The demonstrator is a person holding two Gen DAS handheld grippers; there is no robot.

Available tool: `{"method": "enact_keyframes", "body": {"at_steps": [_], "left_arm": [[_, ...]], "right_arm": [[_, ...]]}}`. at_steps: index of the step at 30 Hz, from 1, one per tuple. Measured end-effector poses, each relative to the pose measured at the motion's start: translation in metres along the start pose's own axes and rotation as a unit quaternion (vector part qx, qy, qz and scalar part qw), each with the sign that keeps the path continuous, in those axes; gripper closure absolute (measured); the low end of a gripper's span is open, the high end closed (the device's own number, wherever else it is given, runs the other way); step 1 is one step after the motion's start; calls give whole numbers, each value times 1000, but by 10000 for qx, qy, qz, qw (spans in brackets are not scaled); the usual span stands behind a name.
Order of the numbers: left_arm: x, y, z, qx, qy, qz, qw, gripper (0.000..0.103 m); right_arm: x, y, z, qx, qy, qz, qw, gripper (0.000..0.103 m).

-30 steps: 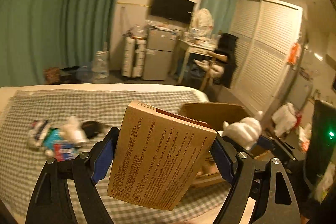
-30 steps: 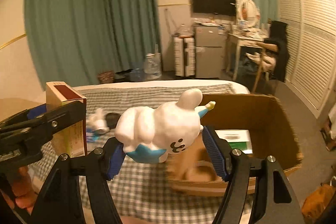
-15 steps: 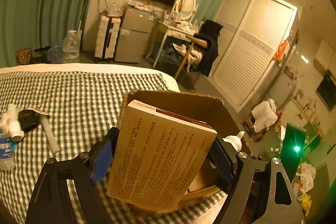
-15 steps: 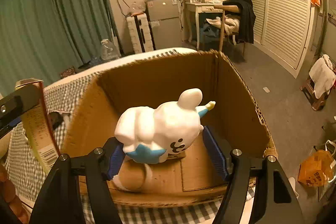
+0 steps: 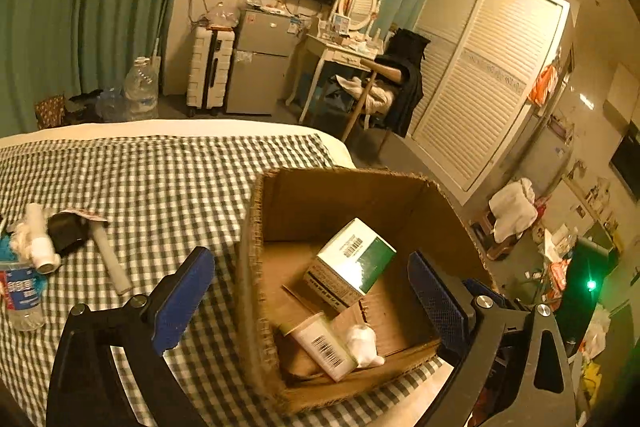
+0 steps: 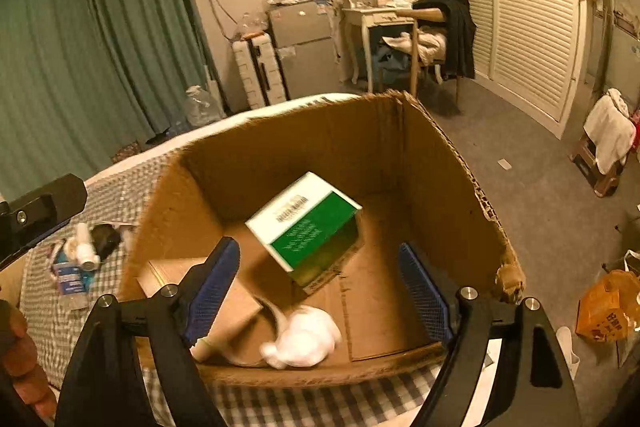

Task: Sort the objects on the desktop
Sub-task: 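Open both tools to drop the leaflet and figurine into the box, then move both tools back to the bed toward the clear jar and white tube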

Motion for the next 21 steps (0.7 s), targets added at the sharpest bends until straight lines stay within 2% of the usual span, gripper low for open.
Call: {"method": "enact_keyframes", "body": {"at_steps": [5, 8, 11, 13, 14, 18, 21], "left_arm": [[-51, 40, -13, -25, 47, -575, 9983, 0], [-90, 75, -23, 49, 115, -951, 9954, 0], [-133, 112, -31, 134, 113, -1450, 9893, 0], [-166, 138, -35, 257, 108, -1869, 9820, 0], [-183, 151, -35, 322, 119, -2051, 9781, 0], [-235, 178, -20, 423, 156, -2378, 9703, 0], [-266, 185, 1, 456, 218, -2484, 9673, 0]], "right_arm": [[-48, 28, -12, 165, 371, -319, 9987, 21], [-93, 49, -25, 268, 661, -586, 9957, 21], [-138, 70, -34, 432, 952, -873, 9907, 15], [-167, 80, -35, 485, 1060, -1128, 9868, 14], [-183, 83, -34, 487, 1120, -1272, 9843, 14], [-241, 83, -17, 435, 1471, -1569, 9756, 13], [-280, 69, 5, 322, 1732, -1796, 9678, 12]]}}
Point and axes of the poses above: each gripper's, at about its wrist camera, not at the fingertips, and y roughly against the way its jaws point, x to its right, z to its underside, the point moved 8 cm from there along -y, roughly the way its jaws point, and after that the axes turned 2 degrees about x, right-handed, at the moved point
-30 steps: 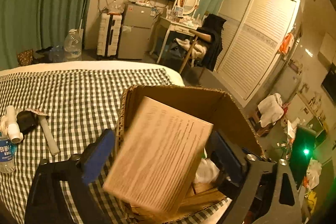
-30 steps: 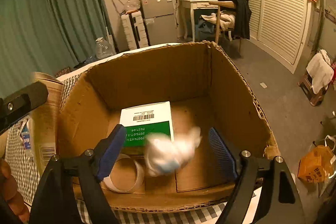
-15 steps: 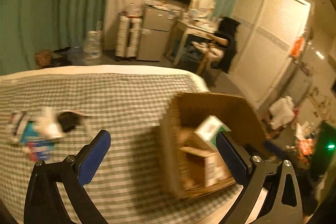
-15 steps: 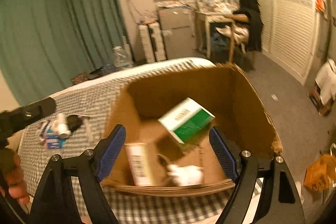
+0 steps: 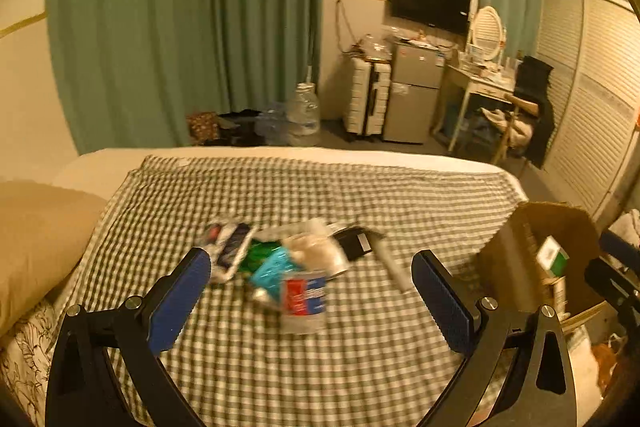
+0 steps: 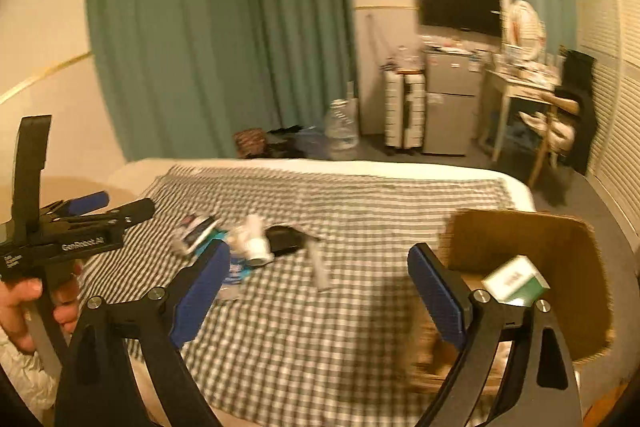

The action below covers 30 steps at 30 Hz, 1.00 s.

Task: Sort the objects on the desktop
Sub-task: 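Move both tools back to the bed toward the clear jar and white tube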

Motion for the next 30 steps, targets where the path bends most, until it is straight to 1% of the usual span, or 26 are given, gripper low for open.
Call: {"method": "enact_keyframes", "body": {"at_steps": [2, 4, 5, 7, 10, 13, 16, 19, 20, 23, 24, 25, 28, 30], "left_arm": [[-15, -10, 17, -67, 92, -25, 9999, 0], [-28, -27, 38, -264, 197, -93, 9994, 0], [-30, -37, 47, -394, 241, -106, 9989, 0], [-32, -57, 70, -630, 252, -102, 9976, 0], [-30, -80, 94, -678, 215, -149, 9974, 0], [-23, -105, 111, -800, 307, -79, 9963, 0], [-25, -127, 121, -831, 609, -214, 9945, 0], [-25, -144, 125, -771, 855, -234, 9931, 0], [-24, -149, 125, -732, 863, -276, 9932, 0], [-21, -164, 125, -616, 747, -454, 9943, 0], [-19, -168, 124, -584, 698, -485, 9947, 0], [-18, -172, 124, -537, 671, -497, 9951, 0], [-16, -183, 123, -456, 651, -456, 9958, 0], [-15, -189, 124, -434, 610, -390, 9964, 0]], "right_arm": [[-17, -19, 11, -141, 102, -102, 9998, 12], [-28, -38, 22, -240, 128, -157, 9995, 12], [-32, -48, 27, -302, 108, -109, 9994, 12], [-34, -71, 37, -458, 45, -85, 9989, 12], [-33, -100, 50, -633, -13, -84, 9980, 12], [-22, -131, 62, -840, -66, -62, 9964, 12], [-10, -169, 74, -1178, -111, 54, 9930, 12], [-2, -198, 85, -1317, -55, 171, 9911, 16], [1, -211, 89, -1397, -36, 185, 9900, 17], [5, -248, 98, -1621, 124, 277, 9863, 25], [8, -259, 102, -1689, 218, 347, 9848, 31], [9, -271, 106, -1781, 309, 409, 9827, 35], [12, -295, 112, -1940, 432, 465, 9789, 43], [17, -306, 115, -1973, 444, 513, 9780, 44]]}}
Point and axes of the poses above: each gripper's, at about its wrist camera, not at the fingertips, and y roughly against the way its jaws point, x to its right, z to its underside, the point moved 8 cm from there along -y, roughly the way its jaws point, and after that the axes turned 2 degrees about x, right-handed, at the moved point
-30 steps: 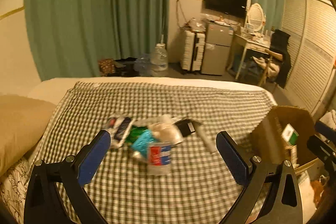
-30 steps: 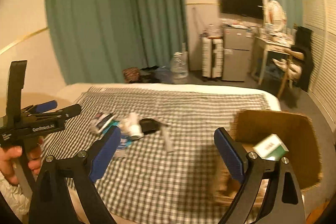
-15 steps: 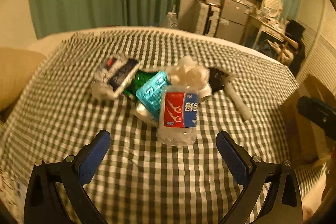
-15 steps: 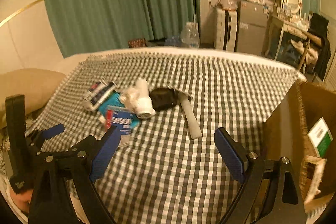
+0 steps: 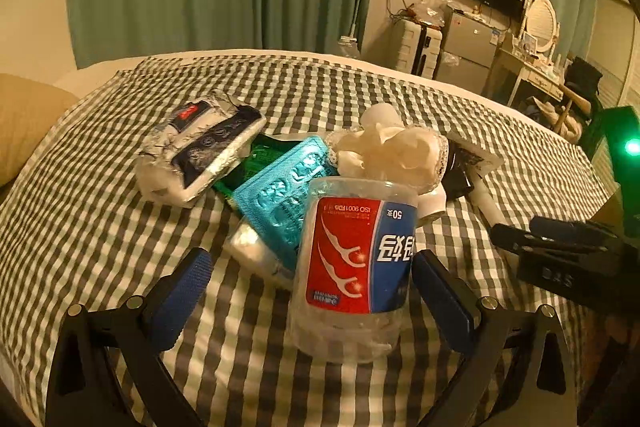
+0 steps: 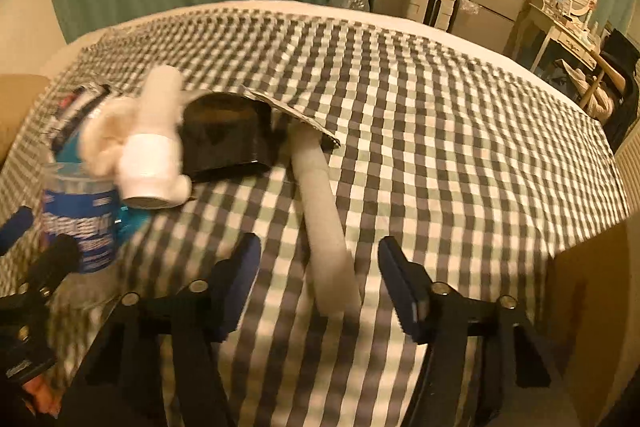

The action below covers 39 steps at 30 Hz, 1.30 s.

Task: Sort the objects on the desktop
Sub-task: 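Grasp the clear red-labelled jar with the left tool while the right tool grasps the white tube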

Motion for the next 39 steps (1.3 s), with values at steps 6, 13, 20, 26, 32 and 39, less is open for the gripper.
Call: {"method": "enact_keyframes", "body": {"at_steps": [6, 13, 20, 26, 32, 39], "left_arm": [[8, -6, 1, 99, -139, 260, 9995, 12], [24, 0, 4, -58, -355, 552, 9978, 40], [3, 25, 10, -167, 93, 549, 9983, 40], [-19, 52, 16, -158, 338, 519, 9980, 40], [-45, 85, 10, -19, 608, 451, 9971, 40], [-41, 139, -8, 333, 562, 527, 9965, 40]], "right_arm": [[17, -14, 10, -138, -532, -356, 9979, 79], [24, 18, 16, -52, -750, -623, 9952, 83], [8, 56, 30, 3, -790, -836, 9934, 85], [-7, 99, 40, 178, -770, -967, 9922, 85], [-38, 140, 39, 423, -503, -1088, 9919, 85], [-59, 192, 46, 796, -334, -1212, 9889, 85]]}}
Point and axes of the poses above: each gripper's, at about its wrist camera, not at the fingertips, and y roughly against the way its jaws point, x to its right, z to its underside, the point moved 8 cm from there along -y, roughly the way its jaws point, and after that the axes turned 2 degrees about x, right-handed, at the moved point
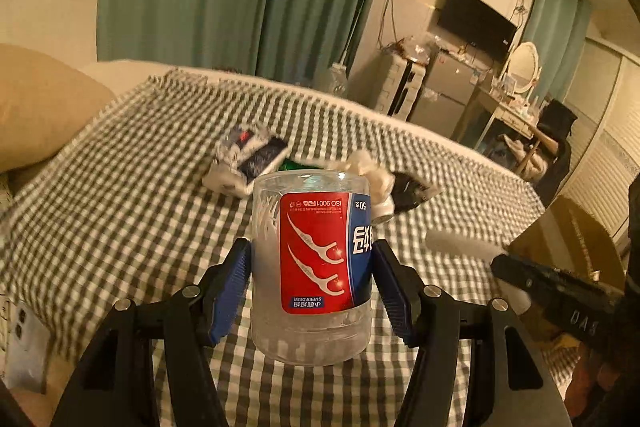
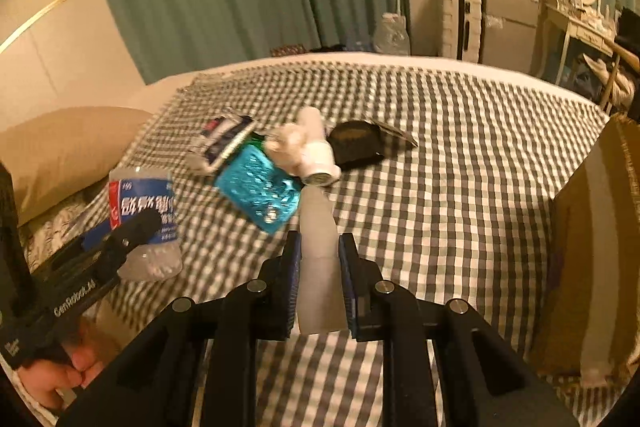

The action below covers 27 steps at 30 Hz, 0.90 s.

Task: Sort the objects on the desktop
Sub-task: 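Grasp the clear red-labelled jar with the left tool while the right tool grasps the white tube, then carry the jar and the white tube over the cardboard box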

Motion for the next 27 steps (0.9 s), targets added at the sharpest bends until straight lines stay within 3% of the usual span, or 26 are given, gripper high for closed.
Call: {"method": "enact_keyframes", "body": {"at_steps": [15, 20, 27], "left_arm": [[49, 60, -23, 223, -348, 315, 9986, 40], [88, 72, -30, 296, -499, 606, 9965, 40], [173, 73, -40, 254, -852, 1133, 9896, 40]], "right_arm": [[-25, 82, -11, 610, 371, 58, 9974, 85], [-6, 106, -24, 865, 299, 179, 9956, 85], [46, 136, -42, 1126, 81, 517, 9923, 85]]}}
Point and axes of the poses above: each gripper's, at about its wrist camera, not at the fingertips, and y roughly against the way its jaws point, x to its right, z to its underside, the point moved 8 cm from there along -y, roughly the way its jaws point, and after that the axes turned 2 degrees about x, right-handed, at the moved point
